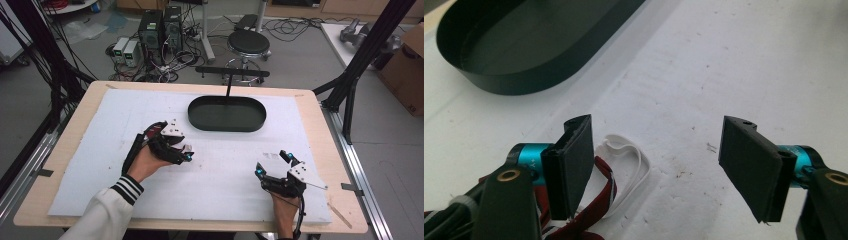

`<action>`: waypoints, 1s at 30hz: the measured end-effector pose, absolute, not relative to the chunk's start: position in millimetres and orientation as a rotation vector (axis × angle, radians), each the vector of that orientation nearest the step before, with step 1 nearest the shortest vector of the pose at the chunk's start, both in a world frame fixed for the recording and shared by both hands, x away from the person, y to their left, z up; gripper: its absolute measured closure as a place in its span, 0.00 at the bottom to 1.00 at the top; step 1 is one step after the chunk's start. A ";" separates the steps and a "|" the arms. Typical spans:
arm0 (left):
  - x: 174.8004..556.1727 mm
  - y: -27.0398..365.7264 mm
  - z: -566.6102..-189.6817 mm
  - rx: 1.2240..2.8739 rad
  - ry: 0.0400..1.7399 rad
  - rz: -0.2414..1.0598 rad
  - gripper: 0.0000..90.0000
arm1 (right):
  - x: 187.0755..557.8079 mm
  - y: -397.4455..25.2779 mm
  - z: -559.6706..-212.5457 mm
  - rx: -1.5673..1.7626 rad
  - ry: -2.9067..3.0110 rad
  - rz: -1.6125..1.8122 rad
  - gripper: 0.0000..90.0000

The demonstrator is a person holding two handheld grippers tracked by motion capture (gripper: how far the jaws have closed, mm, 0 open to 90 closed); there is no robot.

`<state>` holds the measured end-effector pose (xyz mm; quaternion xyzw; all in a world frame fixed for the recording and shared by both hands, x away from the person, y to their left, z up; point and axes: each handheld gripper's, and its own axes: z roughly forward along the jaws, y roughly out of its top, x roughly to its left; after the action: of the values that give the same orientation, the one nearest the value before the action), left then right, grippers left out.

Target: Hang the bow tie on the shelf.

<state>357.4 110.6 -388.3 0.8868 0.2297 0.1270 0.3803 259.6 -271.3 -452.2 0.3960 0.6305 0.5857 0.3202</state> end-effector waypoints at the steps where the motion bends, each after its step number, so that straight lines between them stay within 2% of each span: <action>1: 358.1 108.8 -389.7 2.269 0.595 0.313 0.36 | 259.5 -271.3 -452.2 1.041 1.657 1.539 0.04; 14: 372.3 96.0 -403.8 2.396 0.645 0.265 0.44 | 259.3 -271.9 -452.3 1.047 1.648 1.547 0.04; 30: 377.7 92.3 -411.2 2.438 0.671 0.223 0.50 | 259.4 -272.4 -452.5 1.048 1.639 1.550 0.04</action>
<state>377.7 92.3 -411.2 0.9170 0.2525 0.0838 0.2971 259.4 -272.4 -452.5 0.3990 0.6241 0.5900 0.3213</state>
